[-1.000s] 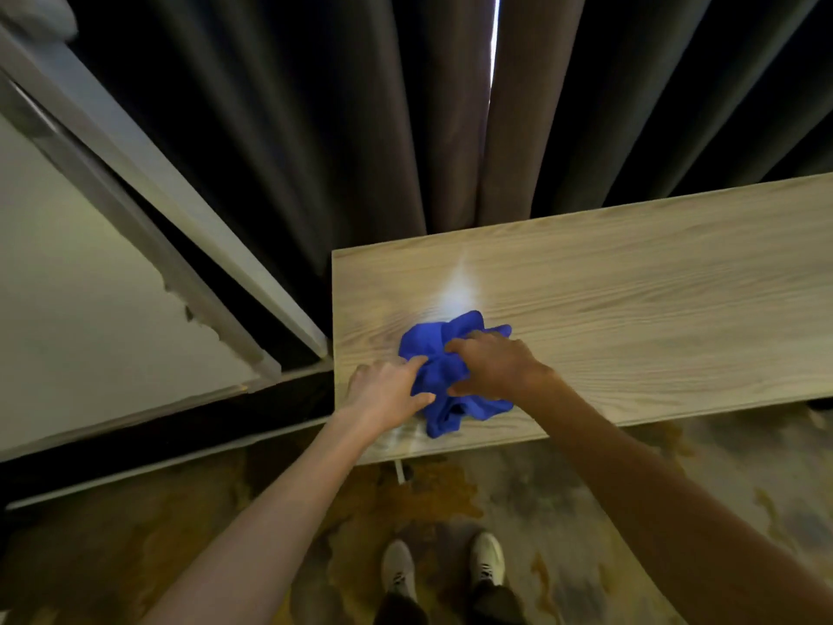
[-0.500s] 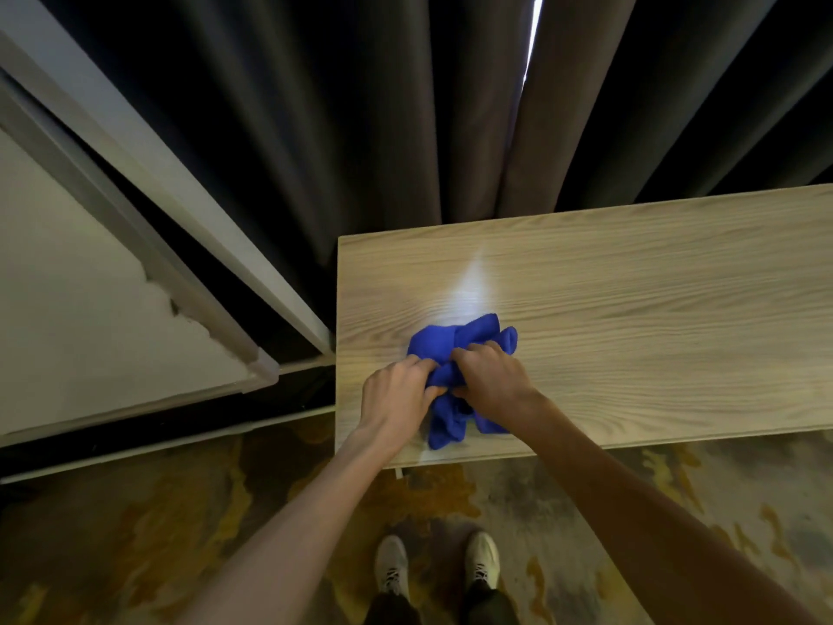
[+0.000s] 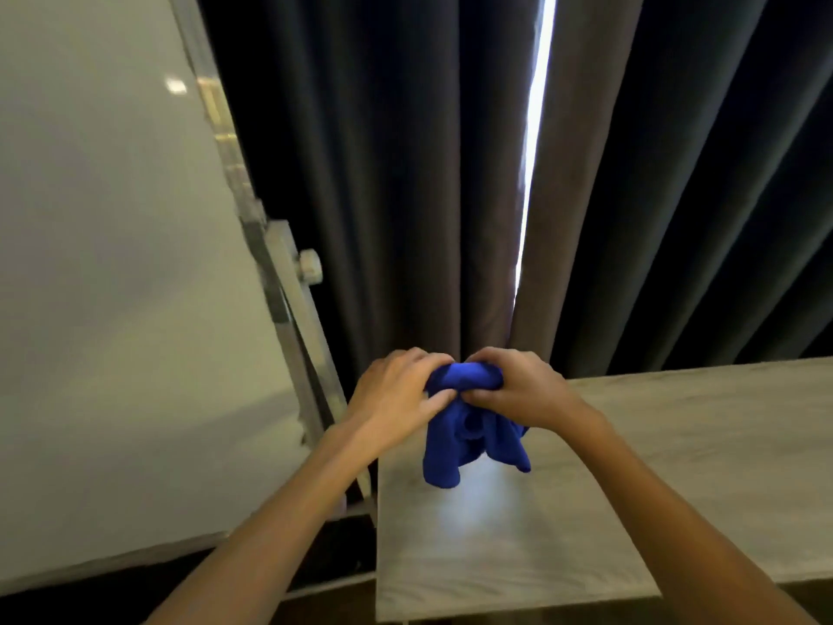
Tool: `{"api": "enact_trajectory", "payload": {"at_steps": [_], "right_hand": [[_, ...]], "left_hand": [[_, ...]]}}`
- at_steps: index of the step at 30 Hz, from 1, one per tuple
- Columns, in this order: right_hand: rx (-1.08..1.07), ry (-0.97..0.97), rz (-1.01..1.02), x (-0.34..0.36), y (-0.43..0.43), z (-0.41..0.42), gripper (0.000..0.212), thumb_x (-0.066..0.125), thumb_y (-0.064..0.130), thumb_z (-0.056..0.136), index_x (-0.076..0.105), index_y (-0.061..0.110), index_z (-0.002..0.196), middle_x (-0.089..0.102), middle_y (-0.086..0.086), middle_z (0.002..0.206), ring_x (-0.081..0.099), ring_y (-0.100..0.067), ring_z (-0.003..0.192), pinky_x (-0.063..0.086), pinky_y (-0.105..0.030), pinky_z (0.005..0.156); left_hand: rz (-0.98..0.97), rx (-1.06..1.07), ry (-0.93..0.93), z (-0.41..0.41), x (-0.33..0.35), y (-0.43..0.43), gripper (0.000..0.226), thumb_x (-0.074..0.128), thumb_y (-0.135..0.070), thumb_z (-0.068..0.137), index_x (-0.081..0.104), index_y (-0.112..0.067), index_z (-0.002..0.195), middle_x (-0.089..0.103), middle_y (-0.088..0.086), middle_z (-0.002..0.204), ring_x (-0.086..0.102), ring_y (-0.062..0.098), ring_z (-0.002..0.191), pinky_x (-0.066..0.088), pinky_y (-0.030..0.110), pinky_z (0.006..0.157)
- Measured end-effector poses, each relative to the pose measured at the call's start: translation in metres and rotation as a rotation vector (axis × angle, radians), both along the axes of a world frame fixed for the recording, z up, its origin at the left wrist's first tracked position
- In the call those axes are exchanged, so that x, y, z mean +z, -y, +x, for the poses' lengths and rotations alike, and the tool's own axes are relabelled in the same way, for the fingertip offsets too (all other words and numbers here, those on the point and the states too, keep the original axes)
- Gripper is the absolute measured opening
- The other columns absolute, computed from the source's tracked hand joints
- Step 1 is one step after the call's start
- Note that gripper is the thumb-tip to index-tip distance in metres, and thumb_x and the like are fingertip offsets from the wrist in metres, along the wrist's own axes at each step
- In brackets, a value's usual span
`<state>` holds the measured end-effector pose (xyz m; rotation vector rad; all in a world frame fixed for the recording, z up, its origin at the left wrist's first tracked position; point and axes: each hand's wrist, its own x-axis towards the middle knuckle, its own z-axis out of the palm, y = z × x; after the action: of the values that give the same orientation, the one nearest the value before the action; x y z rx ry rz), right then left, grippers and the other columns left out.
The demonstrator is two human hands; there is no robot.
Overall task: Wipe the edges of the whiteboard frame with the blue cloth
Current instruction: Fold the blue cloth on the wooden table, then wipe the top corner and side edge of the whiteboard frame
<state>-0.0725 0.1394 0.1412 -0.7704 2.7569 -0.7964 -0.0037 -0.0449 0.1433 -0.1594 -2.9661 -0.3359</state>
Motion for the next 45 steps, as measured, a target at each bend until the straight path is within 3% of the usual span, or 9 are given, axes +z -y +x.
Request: {"api": "enact_trajectory", "payload": {"at_steps": [7, 17, 23, 26, 28, 32, 36, 41, 45], "right_hand": [[-0.066, -0.336, -0.417, 0.138, 0.034, 0.028, 0.044, 0.060, 0.061, 0.066, 0.061, 0.042, 0.105, 0.067, 0.019, 0.093, 0.064, -0.006, 0.090, 0.056, -0.041, 0.081], [-0.004, -0.642, -1.235, 0.228, 0.167, 0.055, 0.046, 0.072, 0.031, 0.087, 0.052, 0.027, 0.128, 0.065, 0.017, 0.111, 0.064, -0.001, 0.102, 0.054, -0.018, 0.084], [0.101, -0.650, -1.147, 0.209, 0.237, 0.029, 0.048, 0.059, 0.024, 0.097, 0.044, 0.041, 0.138, 0.039, 0.008, 0.149, 0.043, 0.012, 0.124, 0.041, -0.009, 0.097], [0.148, -0.622, -0.984, 0.181, 0.263, 0.013, 0.062, 0.055, 0.042, 0.096, 0.024, 0.049, 0.149, 0.001, 0.016, 0.162, 0.022, -0.001, 0.143, 0.037, -0.024, 0.110], [0.118, -0.636, -0.958, 0.178, 0.275, 0.007, 0.066, 0.049, 0.062, 0.091, 0.014, 0.058, 0.147, -0.010, 0.024, 0.160, 0.020, -0.009, 0.146, 0.039, -0.018, 0.097], [0.063, -0.673, -0.972, 0.203, 0.285, -0.012, 0.070, 0.046, 0.074, 0.083, 0.008, 0.066, 0.142, 0.004, 0.025, 0.159, 0.052, -0.012, 0.122, 0.049, -0.022, 0.078], [0.081, -0.724, -1.062, 0.248, 0.295, -0.033, 0.070, 0.054, 0.064, 0.086, 0.014, 0.063, 0.143, 0.027, 0.019, 0.151, 0.058, -0.004, 0.104, 0.053, -0.021, 0.074], [0.068, -0.770, -1.090, 0.324, 0.306, -0.053, 0.066, 0.049, 0.068, 0.085, 0.019, 0.058, 0.143, 0.029, 0.011, 0.153, 0.054, -0.014, 0.116, 0.052, -0.034, 0.084], [0.051, -0.752, -1.122, 0.372, 0.313, -0.062, 0.065, 0.033, 0.076, 0.085, 0.024, 0.054, 0.146, 0.010, 0.006, 0.161, 0.028, -0.021, 0.142, 0.035, -0.040, 0.104]], "left_hand": [[-0.184, 0.023, -0.322, 0.038, 0.139, 0.061, 0.066, 0.048, -0.061, 0.094, 0.034, -0.037, 0.154, 0.044, -0.008, 0.154, 0.040, 0.015, 0.141, 0.036, 0.038, 0.114], [-0.142, 0.274, -0.825, 0.058, 0.243, 0.142, 0.059, 0.034, -0.045, 0.103, 0.028, -0.025, 0.158, 0.021, 0.006, 0.167, 0.014, 0.028, 0.155, 0.017, 0.050, 0.124], [-0.254, 0.379, -0.871, 0.040, 0.249, 0.179, 0.060, 0.021, -0.041, 0.101, 0.036, -0.020, 0.155, 0.028, 0.016, 0.163, 0.023, 0.039, 0.151, 0.024, 0.062, 0.118], [-0.317, 0.400, -0.911, 0.026, 0.243, 0.199, 0.057, 0.021, -0.044, 0.104, 0.034, -0.023, 0.155, 0.028, 0.015, 0.163, 0.023, 0.037, 0.151, 0.025, 0.063, 0.118], [-0.341, 0.429, -0.916, 0.013, 0.246, 0.211, 0.058, 0.016, -0.049, 0.105, 0.024, -0.027, 0.158, 0.020, 0.012, 0.166, 0.014, 0.035, 0.154, 0.017, 0.062, 0.120], [-0.326, 0.482, -0.926, -0.014, 0.270, 0.229, 0.062, 0.018, -0.053, 0.103, 0.020, -0.030, 0.160, 0.009, 0.010, 0.169, 0.004, 0.034, 0.155, 0.007, 0.061, 0.122], [-0.302, 0.523, -0.944, -0.036, 0.310, 0.238, 0.067, 0.008, -0.057, 0.099, 0.015, -0.032, 0.161, 0.003, 0.010, 0.169, 0.000, 0.033, 0.155, 0.004, 0.061, 0.123], [-0.254, 0.567, -0.969, -0.057, 0.360, 0.247, 0.062, 0.008, -0.056, 0.102, 0.007, -0.035, 0.161, -0.003, 0.007, 0.170, -0.006, 0.031, 0.155, -0.002, 0.057, 0.124], [-0.402, 0.643, -0.873, -0.068, 0.372, 0.256, 0.073, 0.023, -0.059, 0.101, -0.015, -0.034, 0.158, -0.017, 0.009, 0.168, -0.014, 0.035, 0.154, -0.004, 0.061, 0.122]]}}
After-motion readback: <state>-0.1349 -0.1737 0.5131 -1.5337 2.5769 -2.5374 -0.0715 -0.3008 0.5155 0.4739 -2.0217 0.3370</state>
